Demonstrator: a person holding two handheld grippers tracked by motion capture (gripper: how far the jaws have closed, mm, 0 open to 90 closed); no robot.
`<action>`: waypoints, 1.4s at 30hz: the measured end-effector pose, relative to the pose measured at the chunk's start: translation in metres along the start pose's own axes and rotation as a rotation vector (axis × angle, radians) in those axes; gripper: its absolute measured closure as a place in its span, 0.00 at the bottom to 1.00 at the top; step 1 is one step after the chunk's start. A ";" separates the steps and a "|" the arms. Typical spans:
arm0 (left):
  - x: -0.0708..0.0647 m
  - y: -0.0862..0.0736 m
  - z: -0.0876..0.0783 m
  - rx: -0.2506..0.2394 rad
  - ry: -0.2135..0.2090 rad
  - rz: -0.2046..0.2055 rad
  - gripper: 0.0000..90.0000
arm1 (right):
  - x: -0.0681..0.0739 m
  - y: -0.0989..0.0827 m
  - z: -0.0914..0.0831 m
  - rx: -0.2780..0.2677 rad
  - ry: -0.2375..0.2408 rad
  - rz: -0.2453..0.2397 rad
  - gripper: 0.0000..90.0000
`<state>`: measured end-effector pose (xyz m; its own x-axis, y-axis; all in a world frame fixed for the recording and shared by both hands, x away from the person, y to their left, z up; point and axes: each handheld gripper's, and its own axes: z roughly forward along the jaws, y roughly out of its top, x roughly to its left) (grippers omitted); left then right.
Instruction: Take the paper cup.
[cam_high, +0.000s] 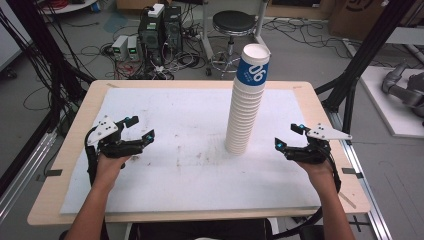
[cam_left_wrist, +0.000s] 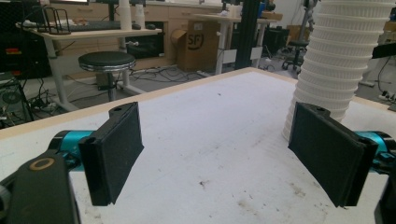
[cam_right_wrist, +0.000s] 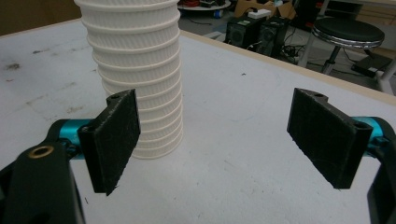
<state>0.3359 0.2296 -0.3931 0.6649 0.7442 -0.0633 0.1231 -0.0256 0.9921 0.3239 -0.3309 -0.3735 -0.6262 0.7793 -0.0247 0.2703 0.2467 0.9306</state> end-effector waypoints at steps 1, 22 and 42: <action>0.000 0.000 0.001 0.001 0.001 0.000 0.19 | 0.000 0.000 0.000 -0.001 0.002 0.008 0.19; -0.001 0.000 0.003 0.008 -0.001 -0.009 0.19 | 0.007 0.026 -0.005 -0.081 0.067 0.026 0.19; -0.001 -0.006 0.007 0.038 -0.002 -0.017 0.19 | 0.020 0.115 0.026 -0.113 0.216 -0.056 0.19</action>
<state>0.3393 0.2245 -0.3995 0.6636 0.7437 -0.0806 0.1623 -0.0380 0.9860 0.3614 -0.2722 -0.2769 -0.7832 0.6218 -0.0094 0.1555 0.2105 0.9652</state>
